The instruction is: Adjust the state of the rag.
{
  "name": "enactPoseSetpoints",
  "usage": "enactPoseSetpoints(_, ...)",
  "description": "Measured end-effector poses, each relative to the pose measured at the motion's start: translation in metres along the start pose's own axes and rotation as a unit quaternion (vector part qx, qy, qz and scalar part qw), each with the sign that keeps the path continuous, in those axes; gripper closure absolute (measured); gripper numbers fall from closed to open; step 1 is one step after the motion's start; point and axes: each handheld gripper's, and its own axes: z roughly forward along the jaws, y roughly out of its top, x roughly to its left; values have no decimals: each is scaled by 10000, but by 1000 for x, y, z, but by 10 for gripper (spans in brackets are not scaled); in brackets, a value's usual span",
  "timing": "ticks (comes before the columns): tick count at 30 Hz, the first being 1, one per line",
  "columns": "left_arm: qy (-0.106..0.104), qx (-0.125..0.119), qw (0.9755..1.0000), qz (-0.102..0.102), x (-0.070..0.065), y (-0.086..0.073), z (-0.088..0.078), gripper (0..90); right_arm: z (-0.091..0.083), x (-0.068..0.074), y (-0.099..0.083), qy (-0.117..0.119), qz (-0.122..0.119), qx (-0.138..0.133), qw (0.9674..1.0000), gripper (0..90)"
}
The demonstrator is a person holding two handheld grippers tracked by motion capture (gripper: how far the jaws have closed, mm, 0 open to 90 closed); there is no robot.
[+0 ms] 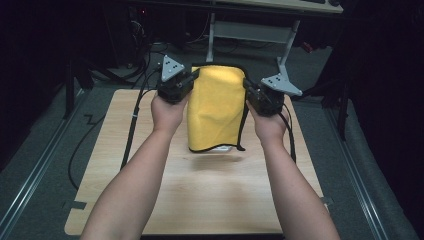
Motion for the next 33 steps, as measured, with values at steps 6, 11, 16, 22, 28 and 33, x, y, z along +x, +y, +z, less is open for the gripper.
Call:
enactPoseSetpoints(6, -63, 414, 9989, -207, 11, -19, 17, 826, 22, -8, -15, 58, 18, 300, 9995, 820)
enactPoseSetpoints(11, -78, 673, 9972, -324, 16, -36, 26, 826, 31, -12, -23, 111, -42, 476, 9988, 820)
enactPoseSetpoints(16, -123, 863, 9950, -494, 20, -59, 29, 822, 42, -15, -38, 230, 19, 742, 9970, 819)
enactPoseSetpoints(22, -294, 931, 9916, -847, 25, -79, 28, 807, 47, -16, -57, 294, -67, 950, 9950, 819)
enactPoseSetpoints(28, -357, 973, 9902, -935, 30, -88, 25, 796, 45, -19, -65, 445, 103, 976, 9942, 809)
enactPoseSetpoints(33, -363, 1145, 9902, -718, 25, -96, 25, 854, 43, -20, -69, 543, 24, 1036, 9931, 813)
